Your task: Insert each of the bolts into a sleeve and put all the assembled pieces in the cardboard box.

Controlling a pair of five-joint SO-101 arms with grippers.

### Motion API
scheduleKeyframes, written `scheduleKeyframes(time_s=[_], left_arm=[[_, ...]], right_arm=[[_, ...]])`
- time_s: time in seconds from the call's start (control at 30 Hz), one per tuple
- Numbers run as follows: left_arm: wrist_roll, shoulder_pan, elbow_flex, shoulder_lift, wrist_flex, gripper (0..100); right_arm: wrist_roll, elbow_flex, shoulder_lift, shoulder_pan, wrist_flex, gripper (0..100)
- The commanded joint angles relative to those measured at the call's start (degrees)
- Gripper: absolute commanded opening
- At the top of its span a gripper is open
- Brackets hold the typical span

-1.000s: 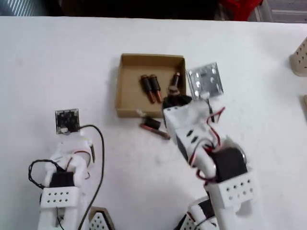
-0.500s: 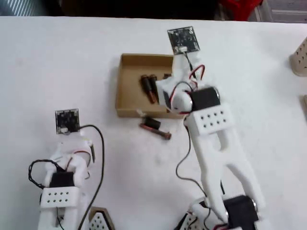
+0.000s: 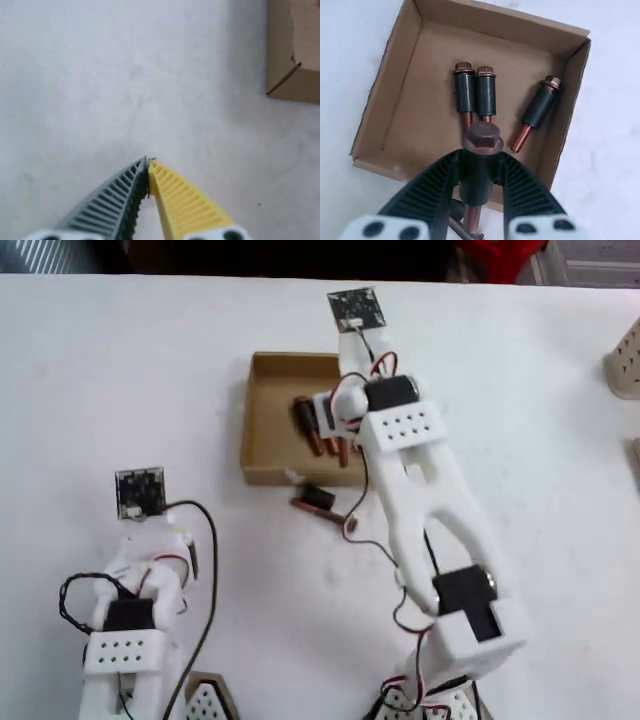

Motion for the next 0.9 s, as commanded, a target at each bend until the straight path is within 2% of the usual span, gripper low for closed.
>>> scheduleKeyframes(time_s=[0.0, 0.33, 0.77, 0.87], left_arm=[[-0.53, 0.4, -0.35, -0.66, -0.44, 2], [-0.53, 0.4, -0.35, -0.66, -0.62, 2], [-0.53, 0.4, -0.35, -0.66, -0.88, 2], [-0.53, 0.4, -0.35, -0.66, -0.88, 2]], right_arm=[[0.62, -7.12, 4.0, 0.75, -0.13, 1.8], [0.62, -19.6, 19.74, 4.79, 0.04, 1.8], [0.7, -31.21, 33.8, 4.97, 0.04, 1.9], [0.7, -33.93, 36.26, 5.05, 0.13, 6.3]])
